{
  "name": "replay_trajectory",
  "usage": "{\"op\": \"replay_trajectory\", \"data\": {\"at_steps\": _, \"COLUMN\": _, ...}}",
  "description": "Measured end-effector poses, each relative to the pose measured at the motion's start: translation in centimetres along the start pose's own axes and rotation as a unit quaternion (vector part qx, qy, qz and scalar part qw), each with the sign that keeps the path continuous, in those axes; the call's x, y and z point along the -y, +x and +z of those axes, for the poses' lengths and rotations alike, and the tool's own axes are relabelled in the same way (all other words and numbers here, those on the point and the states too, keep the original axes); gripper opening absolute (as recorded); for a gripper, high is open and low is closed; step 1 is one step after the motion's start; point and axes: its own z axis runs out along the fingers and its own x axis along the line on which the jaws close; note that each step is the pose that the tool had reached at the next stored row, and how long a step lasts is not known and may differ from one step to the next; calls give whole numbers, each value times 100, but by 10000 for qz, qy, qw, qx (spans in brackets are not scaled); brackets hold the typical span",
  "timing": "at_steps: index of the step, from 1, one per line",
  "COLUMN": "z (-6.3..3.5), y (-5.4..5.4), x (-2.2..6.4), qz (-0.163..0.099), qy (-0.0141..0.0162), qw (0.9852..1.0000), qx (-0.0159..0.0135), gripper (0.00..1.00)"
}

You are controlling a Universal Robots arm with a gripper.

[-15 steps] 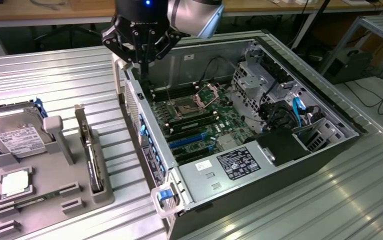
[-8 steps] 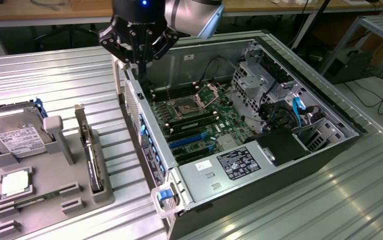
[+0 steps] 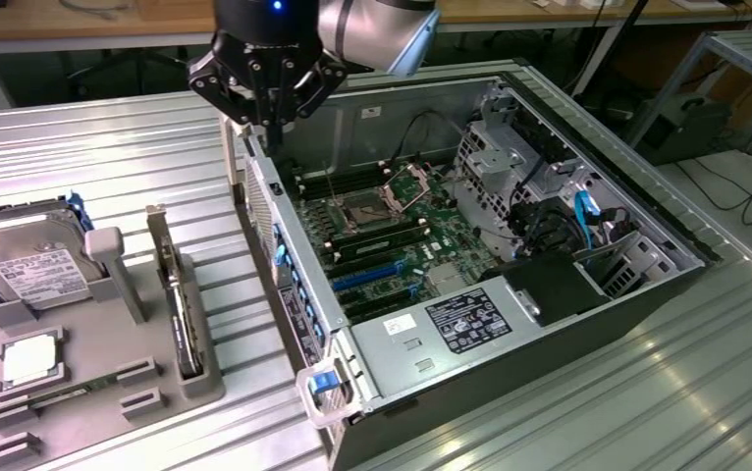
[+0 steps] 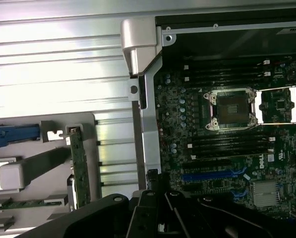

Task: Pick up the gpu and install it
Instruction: 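Reach for the gpu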

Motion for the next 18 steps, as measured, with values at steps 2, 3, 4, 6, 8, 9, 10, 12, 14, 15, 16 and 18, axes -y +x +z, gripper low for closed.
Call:
{"op": "replay_trajectory", "data": {"at_steps": 2, "z": 0, "y": 9, "x": 1, "qz": 0, "qy": 0, "qw": 10000, "qx": 0, "gripper": 11}}
{"op": "replay_trajectory", "data": {"at_steps": 3, "z": 0, "y": 15, "x": 1, "qz": 0, "qy": 0, "qw": 10000, "qx": 0, "gripper": 11}}
{"op": "replay_trajectory", "data": {"at_steps": 4, "z": 0, "y": 20, "x": 2, "qz": 0, "qy": 0, "qw": 10000, "qx": 0, "gripper": 11}}
{"op": "replay_trajectory", "data": {"at_steps": 6, "z": -1, "y": 31, "x": 2, "qz": 0, "qy": 0, "qw": 10000, "qx": 0, "gripper": 11}}
{"op": "replay_trajectory", "data": {"at_steps": 8, "z": -1, "y": 41, "x": 3, "qz": 0, "qy": 0, "qw": 10000, "qx": 0, "gripper": 11}}
{"op": "replay_trajectory", "data": {"at_steps": 9, "z": -1, "y": 46, "x": 3, "qz": 0, "qy": 0, "qw": 10000, "qx": 0, "gripper": 11}}
{"op": "replay_trajectory", "data": {"at_steps": 10, "z": -1, "y": 51, "x": 4, "qz": 0, "qy": 0, "qw": 10000, "qx": 0, "gripper": 11}}
{"op": "replay_trajectory", "data": {"at_steps": 12, "z": -2, "y": 63, "x": 5, "qz": 0, "qy": 0, "qw": 10000, "qx": 0, "gripper": 11}}
{"op": "replay_trajectory", "data": {"at_steps": 14, "z": -2, "y": 73, "x": 6, "qz": 0, "qy": 0, "qw": 10000, "qx": 0, "gripper": 11}}
{"op": "replay_trajectory", "data": {"at_steps": 15, "z": -2, "y": 78, "x": 6, "qz": 0, "qy": 0, "qw": 10000, "qx": 0, "gripper": 11}}
{"op": "replay_trajectory", "data": {"at_steps": 16, "z": -2, "y": 83, "x": 6, "qz": 0, "qy": 0, "qw": 10000, "qx": 0, "gripper": 11}}
{"op": "replay_trajectory", "data": {"at_steps": 18, "z": -3, "y": 94, "x": 7, "qz": 0, "qy": 0, "qw": 10000, "qx": 0, "gripper": 11}}
